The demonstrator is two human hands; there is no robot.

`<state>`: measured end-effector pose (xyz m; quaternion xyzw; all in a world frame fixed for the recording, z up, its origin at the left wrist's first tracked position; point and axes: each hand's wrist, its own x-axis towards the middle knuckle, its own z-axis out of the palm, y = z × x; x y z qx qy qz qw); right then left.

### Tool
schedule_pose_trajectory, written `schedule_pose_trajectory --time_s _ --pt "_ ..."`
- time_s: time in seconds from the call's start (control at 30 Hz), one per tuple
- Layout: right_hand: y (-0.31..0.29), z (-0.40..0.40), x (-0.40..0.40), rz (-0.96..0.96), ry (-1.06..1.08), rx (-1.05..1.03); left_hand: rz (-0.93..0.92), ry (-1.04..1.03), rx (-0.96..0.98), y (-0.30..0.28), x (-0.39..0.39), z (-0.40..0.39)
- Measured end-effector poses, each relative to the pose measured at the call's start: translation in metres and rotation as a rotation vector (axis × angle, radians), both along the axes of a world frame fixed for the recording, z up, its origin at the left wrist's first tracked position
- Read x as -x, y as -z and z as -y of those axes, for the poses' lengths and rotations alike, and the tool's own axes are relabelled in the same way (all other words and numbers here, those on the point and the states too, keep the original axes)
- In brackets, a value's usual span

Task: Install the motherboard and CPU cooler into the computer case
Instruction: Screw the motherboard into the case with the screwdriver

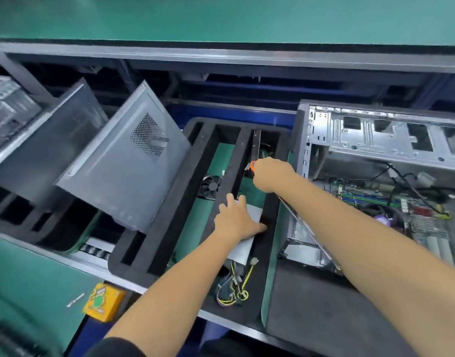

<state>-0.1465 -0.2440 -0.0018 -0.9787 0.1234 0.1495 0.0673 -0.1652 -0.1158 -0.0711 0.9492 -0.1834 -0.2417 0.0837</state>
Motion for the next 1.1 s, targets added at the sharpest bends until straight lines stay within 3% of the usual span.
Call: schedule_pose_trajectory --time_s 0.13,0.4,0.57,0.77,1.1 --pt "0.002 0.001 -0.001 -0.098 0.03 -0.044 0.057 0.04 -0.016 0.005 -0.004 0.002" --pt "0.003 0.001 -0.009 0.041 0.084 -0.044 0.169 0.132 0.024 0.011 -0.028 0.005" --pt "-0.004 0.013 -0.016 0.14 0.044 0.069 0.216 0.179 0.05 0.0 -0.06 0.018" --pt "-0.004 0.025 -0.023 0.103 0.033 0.198 0.242 0.182 0.071 -0.017 -0.095 0.052" --pt "0.001 0.022 -0.023 0.117 0.052 0.193 0.331 0.236 0.094 -0.005 -0.118 0.074"
